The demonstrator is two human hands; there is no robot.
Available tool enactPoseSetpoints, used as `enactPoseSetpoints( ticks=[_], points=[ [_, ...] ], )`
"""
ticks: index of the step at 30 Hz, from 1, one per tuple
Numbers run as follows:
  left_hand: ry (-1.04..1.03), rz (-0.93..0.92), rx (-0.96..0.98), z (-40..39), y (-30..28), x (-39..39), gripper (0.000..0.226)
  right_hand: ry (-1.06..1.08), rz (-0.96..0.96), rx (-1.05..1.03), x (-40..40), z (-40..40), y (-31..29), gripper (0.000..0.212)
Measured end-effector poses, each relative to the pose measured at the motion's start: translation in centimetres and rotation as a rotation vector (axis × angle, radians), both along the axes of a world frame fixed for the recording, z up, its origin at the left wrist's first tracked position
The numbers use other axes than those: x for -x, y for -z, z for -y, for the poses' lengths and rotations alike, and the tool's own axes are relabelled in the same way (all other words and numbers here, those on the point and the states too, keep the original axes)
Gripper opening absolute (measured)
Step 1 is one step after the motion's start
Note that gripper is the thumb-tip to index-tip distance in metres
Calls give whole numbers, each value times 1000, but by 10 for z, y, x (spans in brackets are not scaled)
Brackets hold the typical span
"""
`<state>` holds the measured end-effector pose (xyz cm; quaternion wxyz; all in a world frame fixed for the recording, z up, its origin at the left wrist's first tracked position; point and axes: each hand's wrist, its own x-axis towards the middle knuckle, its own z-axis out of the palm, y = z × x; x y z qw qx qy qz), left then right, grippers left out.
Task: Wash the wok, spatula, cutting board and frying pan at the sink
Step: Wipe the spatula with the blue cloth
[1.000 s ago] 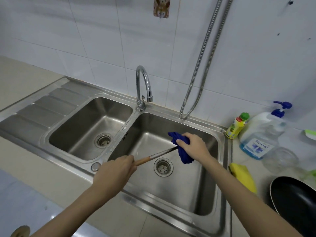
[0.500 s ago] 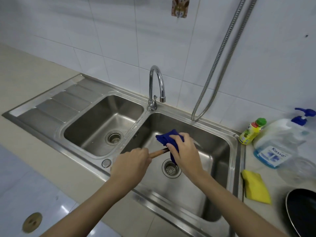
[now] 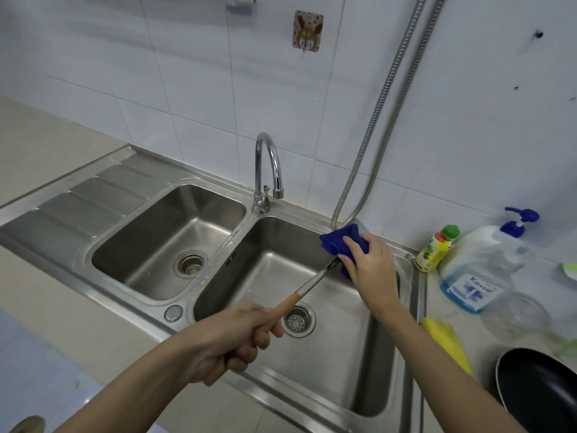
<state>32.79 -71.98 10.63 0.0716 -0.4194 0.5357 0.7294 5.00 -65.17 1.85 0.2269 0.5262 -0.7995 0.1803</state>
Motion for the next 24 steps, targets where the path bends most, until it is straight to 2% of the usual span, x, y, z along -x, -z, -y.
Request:
enactPoseSetpoints(
  ticks=[4,7,10,13,16,17,19,21,24],
  points=[
    [21,11,-63,0,-9,1,29,128,113,-12,12,1,-7,32],
    [37,36,-37,-1,-18,20,28,169,267,37,2,7,-11,30],
    [26,42,17,1,-21,41,26,99,507,156,-27,13,-8,34],
    [-16,41,-12,6,-17,48,26,-80,576,258,-54,15,-9,37],
    [-31,58,-4,9,-13,45,28,-233,558,306,-70,13,-8,38],
    [-26,64,8,9,-13,43,27,-266,507,310,-72,13,-8,37],
    [16,84,99,8,-13,39,25,-252,273,238,-68,16,-8,36],
    [88,115,280,6,-12,32,24,-163,40,78,-50,22,-10,36],
    [240,167,679,5,-7,25,33,-41,-70,-186,-13,29,-13,29]
  ],
)
